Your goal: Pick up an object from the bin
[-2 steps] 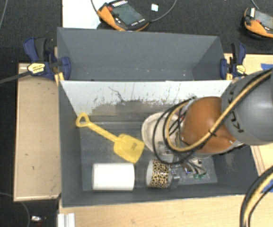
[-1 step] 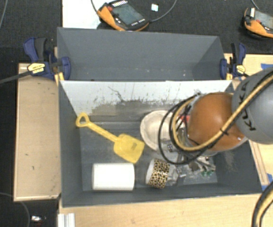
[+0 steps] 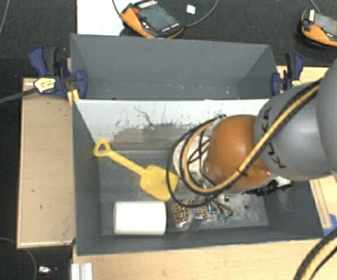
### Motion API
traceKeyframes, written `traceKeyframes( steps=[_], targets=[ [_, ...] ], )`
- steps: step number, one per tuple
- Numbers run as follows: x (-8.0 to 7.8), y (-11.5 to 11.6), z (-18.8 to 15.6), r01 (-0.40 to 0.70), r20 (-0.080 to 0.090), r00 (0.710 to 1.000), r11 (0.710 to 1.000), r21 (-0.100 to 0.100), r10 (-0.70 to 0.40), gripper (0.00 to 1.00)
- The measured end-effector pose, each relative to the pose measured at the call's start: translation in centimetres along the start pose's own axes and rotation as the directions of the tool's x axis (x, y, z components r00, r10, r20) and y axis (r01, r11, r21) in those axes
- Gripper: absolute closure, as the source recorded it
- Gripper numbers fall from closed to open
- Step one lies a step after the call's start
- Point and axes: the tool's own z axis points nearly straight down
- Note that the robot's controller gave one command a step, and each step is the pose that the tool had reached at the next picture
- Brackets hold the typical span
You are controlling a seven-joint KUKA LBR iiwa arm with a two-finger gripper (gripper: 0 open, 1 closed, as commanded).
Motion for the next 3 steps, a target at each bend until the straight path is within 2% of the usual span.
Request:
traceKeyframes(
  steps=[1, 2, 3],
  targets=[
    [-0.3, 1.1, 2.5, 0.210, 0.009, 0.978, 0.978, -0.002, -0.210, 0.00],
    [-2.7, -3.5, 2.2, 0.888, 0.010, 0.459, 0.459, 0.020, -0.889, 1.00],
    [-2.6, -3.4, 2.2, 0.888, 0.010, 0.459, 0.459, 0.020, -0.889, 1.00]
  ],
)
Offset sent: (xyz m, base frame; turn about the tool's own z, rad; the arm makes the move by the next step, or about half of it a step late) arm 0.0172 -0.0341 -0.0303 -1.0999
